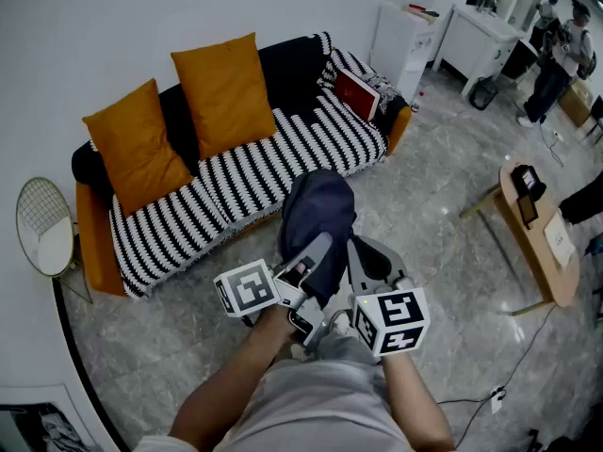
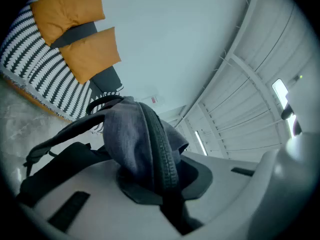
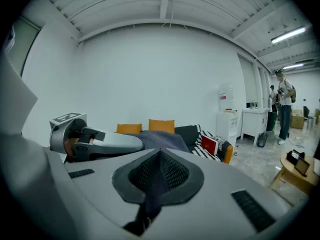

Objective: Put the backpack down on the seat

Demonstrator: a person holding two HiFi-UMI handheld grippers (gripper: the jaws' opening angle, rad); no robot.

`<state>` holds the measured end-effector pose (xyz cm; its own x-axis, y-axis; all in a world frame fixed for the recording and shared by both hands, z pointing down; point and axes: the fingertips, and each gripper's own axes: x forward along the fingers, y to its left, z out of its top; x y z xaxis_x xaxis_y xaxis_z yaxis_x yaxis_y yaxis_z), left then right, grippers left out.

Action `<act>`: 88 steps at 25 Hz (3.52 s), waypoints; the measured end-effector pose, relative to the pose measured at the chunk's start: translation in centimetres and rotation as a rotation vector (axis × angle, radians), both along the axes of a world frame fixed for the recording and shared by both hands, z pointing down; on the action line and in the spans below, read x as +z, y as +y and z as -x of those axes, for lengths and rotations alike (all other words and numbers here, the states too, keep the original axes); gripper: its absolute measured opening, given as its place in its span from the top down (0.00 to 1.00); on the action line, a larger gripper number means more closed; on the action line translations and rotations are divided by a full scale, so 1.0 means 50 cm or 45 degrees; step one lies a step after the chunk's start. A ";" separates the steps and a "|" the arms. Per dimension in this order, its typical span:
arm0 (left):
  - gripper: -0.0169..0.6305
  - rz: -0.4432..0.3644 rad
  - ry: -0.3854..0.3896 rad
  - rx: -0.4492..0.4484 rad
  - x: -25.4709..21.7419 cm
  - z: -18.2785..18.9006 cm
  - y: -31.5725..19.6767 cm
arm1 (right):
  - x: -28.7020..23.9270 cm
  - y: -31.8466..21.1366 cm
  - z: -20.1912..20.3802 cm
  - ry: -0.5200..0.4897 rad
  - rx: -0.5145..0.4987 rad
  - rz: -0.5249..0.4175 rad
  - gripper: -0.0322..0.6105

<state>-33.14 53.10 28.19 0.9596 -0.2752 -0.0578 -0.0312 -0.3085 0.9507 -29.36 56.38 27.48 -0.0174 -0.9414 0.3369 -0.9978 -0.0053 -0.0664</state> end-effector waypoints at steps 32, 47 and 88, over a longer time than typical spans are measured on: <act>0.93 0.046 -0.095 -0.115 0.058 -0.282 -0.209 | 0.059 -0.222 -0.310 -0.109 -0.125 0.028 0.95; 0.93 0.064 -0.130 -0.131 0.073 -0.470 -0.293 | 0.077 -0.308 -0.496 -0.163 -0.170 0.022 0.95; 0.93 0.116 -0.235 -0.013 0.182 -0.555 -0.894 | 0.143 -0.909 -0.590 -0.090 -0.088 0.196 0.95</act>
